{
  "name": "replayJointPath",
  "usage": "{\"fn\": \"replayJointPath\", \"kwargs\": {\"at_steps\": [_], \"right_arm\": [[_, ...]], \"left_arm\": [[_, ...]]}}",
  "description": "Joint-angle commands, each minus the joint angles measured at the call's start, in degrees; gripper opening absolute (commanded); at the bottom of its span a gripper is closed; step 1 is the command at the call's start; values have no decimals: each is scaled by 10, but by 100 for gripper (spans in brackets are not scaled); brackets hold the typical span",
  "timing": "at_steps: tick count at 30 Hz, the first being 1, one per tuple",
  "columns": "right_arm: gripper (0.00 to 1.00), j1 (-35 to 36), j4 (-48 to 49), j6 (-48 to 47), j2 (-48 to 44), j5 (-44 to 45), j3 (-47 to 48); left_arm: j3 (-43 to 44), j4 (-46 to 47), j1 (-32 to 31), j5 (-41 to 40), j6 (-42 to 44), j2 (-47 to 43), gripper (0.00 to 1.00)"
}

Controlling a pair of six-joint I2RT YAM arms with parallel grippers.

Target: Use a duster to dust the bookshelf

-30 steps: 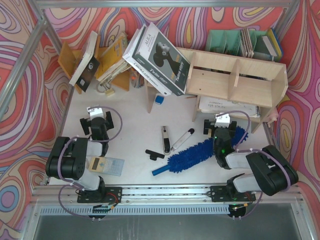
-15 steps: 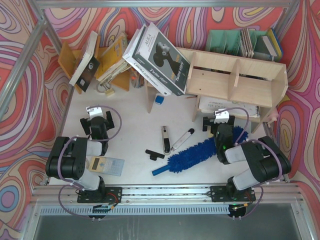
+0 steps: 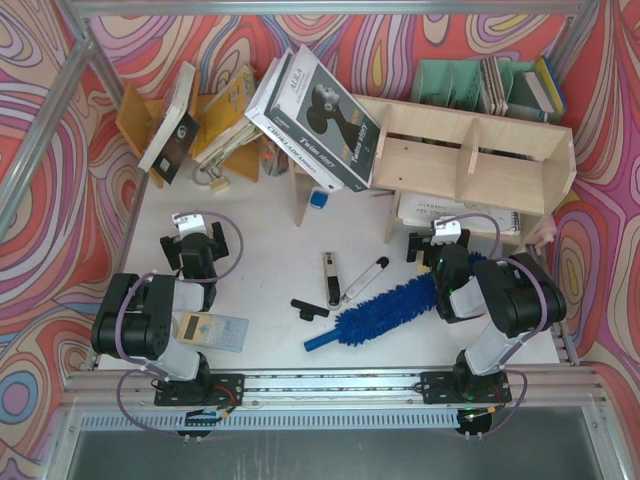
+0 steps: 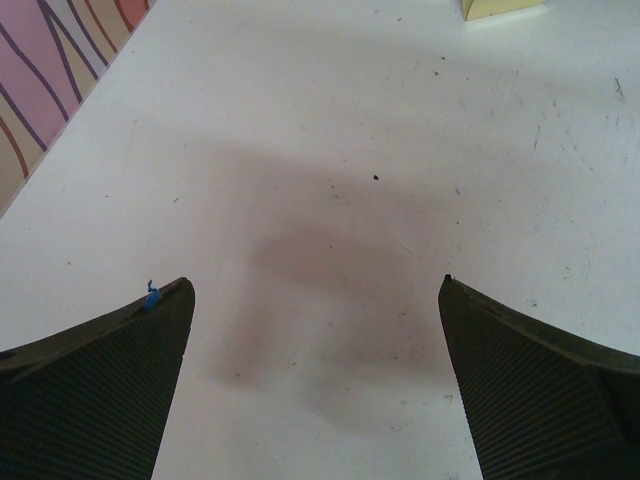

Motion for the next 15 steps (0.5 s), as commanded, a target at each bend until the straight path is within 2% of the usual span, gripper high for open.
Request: {"fn": "replayJointPath", "kwargs": {"at_steps": [1, 15], "right_arm": [[99, -6, 15, 11, 6, -18, 17], [99, -6, -4, 15, 9, -5, 29]], "left_arm": [[5, 4, 3, 6, -7, 1, 98], [5, 4, 3, 6, -7, 1, 98]]}}
